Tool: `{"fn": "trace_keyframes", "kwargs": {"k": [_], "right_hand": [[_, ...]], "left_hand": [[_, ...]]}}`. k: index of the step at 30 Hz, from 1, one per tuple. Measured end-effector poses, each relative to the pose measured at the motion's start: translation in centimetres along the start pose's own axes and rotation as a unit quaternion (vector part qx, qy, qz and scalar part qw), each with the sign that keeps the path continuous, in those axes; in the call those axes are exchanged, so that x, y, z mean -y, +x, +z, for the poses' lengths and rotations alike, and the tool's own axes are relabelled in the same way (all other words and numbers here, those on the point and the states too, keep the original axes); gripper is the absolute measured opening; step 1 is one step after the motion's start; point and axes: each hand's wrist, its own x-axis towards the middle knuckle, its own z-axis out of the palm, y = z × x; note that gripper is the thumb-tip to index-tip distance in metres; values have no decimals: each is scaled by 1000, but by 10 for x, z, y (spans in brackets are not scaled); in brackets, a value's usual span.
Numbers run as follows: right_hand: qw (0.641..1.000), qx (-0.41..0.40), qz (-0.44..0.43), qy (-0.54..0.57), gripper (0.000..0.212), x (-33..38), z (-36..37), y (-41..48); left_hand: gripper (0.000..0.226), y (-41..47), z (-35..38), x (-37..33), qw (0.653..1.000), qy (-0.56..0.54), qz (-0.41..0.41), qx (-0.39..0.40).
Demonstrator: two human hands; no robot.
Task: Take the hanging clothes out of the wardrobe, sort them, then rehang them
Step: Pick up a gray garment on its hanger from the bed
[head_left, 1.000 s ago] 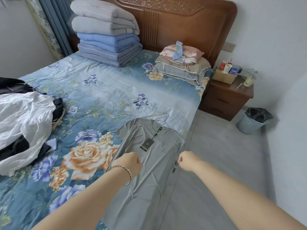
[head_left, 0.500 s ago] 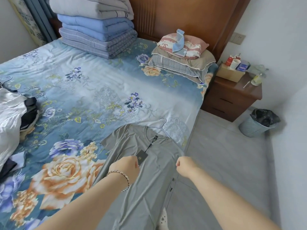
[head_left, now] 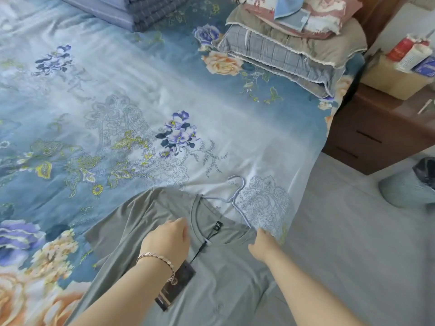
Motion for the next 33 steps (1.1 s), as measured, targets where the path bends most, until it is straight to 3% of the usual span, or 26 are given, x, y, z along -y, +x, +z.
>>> {"fn": "trace_keyframes", "kwargs": {"k": [3,6,8,12,20,26,33], "right_hand": [[999,1,16,35,59,0,10,21],[995,-9,4,98,8,0,9,22],[990,1,-23,139,27,6,4,17],[971,-28,-107,212,14,34,-28,-27],[945,-37,-312,88,46,127,-61,-196],[906,-80,-409,71,46,207,-40,-371],[841,-75,-535,-18,46,287,-9,-568]], "left_hand": [[30,10,20,11,1000,-6,-14,21],[25,7,24,22,998,-14,-46,42],[22,0,16,28,996,-14,-64,53],[25,-27,-24,37,995,-24,-89,45],[35,-134,-133,88,994,-14,-105,-39],[37,-275,-195,179,983,-17,-154,-103],[16,-444,-257,274,953,-61,-217,-201]]}}
